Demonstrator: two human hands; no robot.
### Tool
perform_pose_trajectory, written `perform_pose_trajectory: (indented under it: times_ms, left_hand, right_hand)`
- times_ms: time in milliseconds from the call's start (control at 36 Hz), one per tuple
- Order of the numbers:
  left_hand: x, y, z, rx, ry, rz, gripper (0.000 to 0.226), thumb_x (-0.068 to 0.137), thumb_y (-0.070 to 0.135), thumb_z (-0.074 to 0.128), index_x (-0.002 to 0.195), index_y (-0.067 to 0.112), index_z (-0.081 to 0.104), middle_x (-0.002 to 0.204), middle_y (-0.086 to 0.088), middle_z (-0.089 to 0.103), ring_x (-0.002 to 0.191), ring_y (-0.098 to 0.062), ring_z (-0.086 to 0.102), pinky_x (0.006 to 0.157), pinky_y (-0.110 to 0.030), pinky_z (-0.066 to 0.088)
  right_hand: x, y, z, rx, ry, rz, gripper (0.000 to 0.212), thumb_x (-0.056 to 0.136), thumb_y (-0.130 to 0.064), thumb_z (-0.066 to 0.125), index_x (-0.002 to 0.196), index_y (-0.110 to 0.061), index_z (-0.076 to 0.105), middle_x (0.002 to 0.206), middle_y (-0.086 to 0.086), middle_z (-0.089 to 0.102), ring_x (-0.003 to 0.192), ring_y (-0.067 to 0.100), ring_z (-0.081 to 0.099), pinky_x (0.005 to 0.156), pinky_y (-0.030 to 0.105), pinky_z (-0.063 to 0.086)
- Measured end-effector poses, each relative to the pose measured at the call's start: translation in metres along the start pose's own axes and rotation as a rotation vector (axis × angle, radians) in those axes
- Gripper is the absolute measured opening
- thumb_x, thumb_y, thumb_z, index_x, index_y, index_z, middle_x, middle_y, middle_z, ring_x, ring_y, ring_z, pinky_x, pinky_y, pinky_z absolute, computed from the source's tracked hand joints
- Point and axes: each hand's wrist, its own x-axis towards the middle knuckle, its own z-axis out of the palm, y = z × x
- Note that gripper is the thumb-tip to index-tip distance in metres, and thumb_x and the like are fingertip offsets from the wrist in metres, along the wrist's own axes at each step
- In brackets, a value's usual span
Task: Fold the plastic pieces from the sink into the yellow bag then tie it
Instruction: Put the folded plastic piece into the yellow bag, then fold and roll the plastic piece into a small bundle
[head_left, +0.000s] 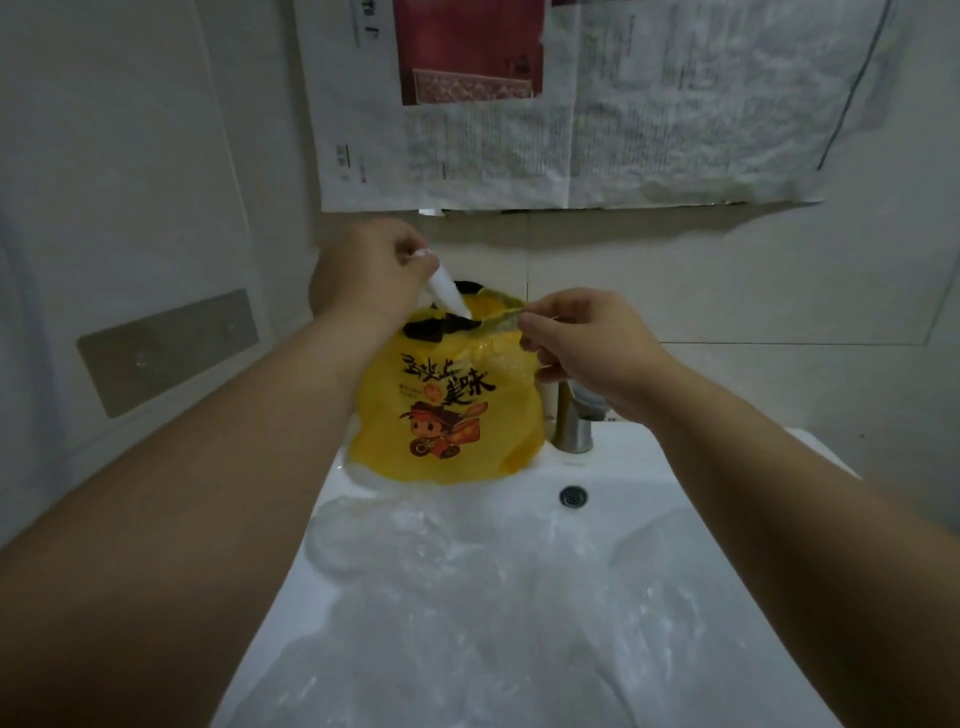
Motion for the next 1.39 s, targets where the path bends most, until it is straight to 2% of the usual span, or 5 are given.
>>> perform_pose_trajectory:
  times_ms: [194, 528, 972, 1083, 1389]
  left_hand:
    - [0.013, -0.001, 0.019, 0.325, -0.426, -0.114, 0.050, 0.099, 0.049, 0.035, 0.085, 0.006, 0.058, 0.109, -0.025, 0.060, 0.115, -0.048, 0.048, 0.106, -0.066, 0.029]
    - [-0.079, 0.021, -0.005, -0.332, 0.140, 0.156, 0.035, 0.093, 0.027, 0.053, 0.082, -0.001, 0.071, 0.082, -0.018, 0.069, 0.079, -0.029, 0.060, 0.077, -0.041, 0.049]
    - [-0.223, 0.006, 0.059, -0.383, -0.416, -0.225, 0.019, 0.095, 0.024, 0.056, 0.098, 0.017, 0.074, 0.093, 0.011, 0.065, 0.094, -0.009, 0.059, 0.081, -0.023, 0.044]
    - [-0.219, 0.005, 0.062, -0.427, -0.461, -0.266, 0.014, 0.095, 0.026, 0.057, 0.098, 0.024, 0.070, 0.092, 0.016, 0.062, 0.098, -0.008, 0.058, 0.084, -0.021, 0.041]
    - [-0.220, 0.006, 0.058, -0.674, -0.642, -0.391, 0.093, 0.068, 0.078, 0.055, 0.148, 0.034, 0.033, 0.144, 0.008, 0.048, 0.131, -0.017, 0.048, 0.107, -0.047, 0.041]
  right_hand:
    - [0.006, 0.005, 0.003, -0.022, 0.007, 0.005, 0.011, 0.096, -0.023, 0.056, 0.100, -0.016, 0.063, 0.088, 0.000, 0.063, 0.075, 0.007, 0.058, 0.068, 0.025, 0.057]
    - [-0.053, 0.011, 0.004, 0.004, -0.003, 0.128, 0.013, 0.095, -0.022, 0.057, 0.089, -0.015, 0.066, 0.080, 0.003, 0.062, 0.066, 0.013, 0.056, 0.067, 0.033, 0.056]
    - [-0.152, 0.087, 0.014, -0.390, -0.317, 0.544, 0.077, 0.082, -0.043, 0.072, 0.146, -0.022, 0.035, 0.141, 0.004, 0.045, 0.096, 0.020, 0.051, 0.066, 0.025, 0.044]
    - [-0.150, 0.090, 0.016, -0.690, -0.297, 0.403, 0.031, 0.093, -0.030, 0.059, 0.114, -0.007, 0.063, 0.101, 0.009, 0.058, 0.089, 0.024, 0.054, 0.070, 0.028, 0.040]
    - [-0.150, 0.064, 0.000, 0.745, -0.115, 0.451, 0.020, 0.093, -0.006, 0.042, 0.098, -0.005, 0.061, 0.081, 0.008, 0.067, 0.078, 0.025, 0.067, 0.072, 0.037, 0.057]
